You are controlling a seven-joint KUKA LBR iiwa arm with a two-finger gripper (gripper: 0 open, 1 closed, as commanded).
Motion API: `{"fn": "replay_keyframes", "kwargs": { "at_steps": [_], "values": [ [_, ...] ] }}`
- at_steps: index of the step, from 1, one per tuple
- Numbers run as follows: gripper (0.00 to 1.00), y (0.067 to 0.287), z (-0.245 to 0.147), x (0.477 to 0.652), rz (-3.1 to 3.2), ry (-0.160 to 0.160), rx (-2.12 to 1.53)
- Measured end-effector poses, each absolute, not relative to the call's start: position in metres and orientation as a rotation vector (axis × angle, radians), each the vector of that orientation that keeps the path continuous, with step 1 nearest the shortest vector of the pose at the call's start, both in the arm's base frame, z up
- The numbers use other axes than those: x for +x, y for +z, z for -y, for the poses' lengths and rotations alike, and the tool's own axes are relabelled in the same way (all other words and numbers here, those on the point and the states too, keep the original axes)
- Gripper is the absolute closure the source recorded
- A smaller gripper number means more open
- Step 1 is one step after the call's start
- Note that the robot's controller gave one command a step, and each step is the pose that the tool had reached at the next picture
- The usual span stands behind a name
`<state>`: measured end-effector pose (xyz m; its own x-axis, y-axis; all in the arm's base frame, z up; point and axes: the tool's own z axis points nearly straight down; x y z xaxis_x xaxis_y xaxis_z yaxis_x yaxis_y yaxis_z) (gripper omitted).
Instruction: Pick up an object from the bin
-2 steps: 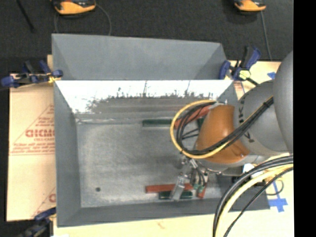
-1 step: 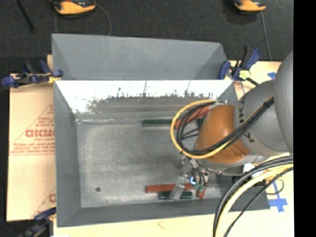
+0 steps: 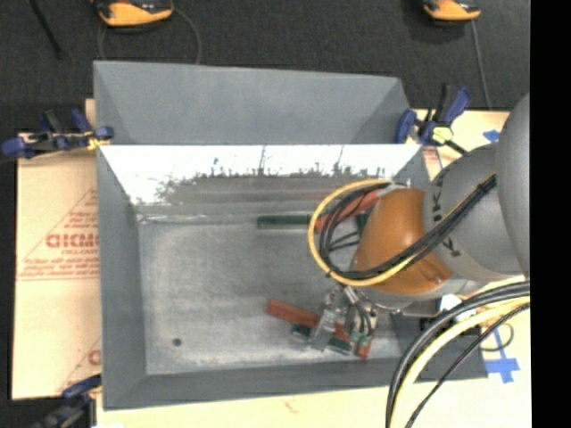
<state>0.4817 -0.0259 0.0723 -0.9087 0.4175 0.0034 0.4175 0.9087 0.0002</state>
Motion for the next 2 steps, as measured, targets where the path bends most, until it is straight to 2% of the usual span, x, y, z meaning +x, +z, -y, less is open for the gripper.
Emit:
{"fn": "replay_keyframes", "kwargs": {
  "at_steps": [1,2],
  "values": [
    [1.00,0.118,0.026,0.483,3.078,-0.003,-0.661],
    [1.00,0.189,0.027,0.485,3.083,-0.003,-0.650]
  ]
}}
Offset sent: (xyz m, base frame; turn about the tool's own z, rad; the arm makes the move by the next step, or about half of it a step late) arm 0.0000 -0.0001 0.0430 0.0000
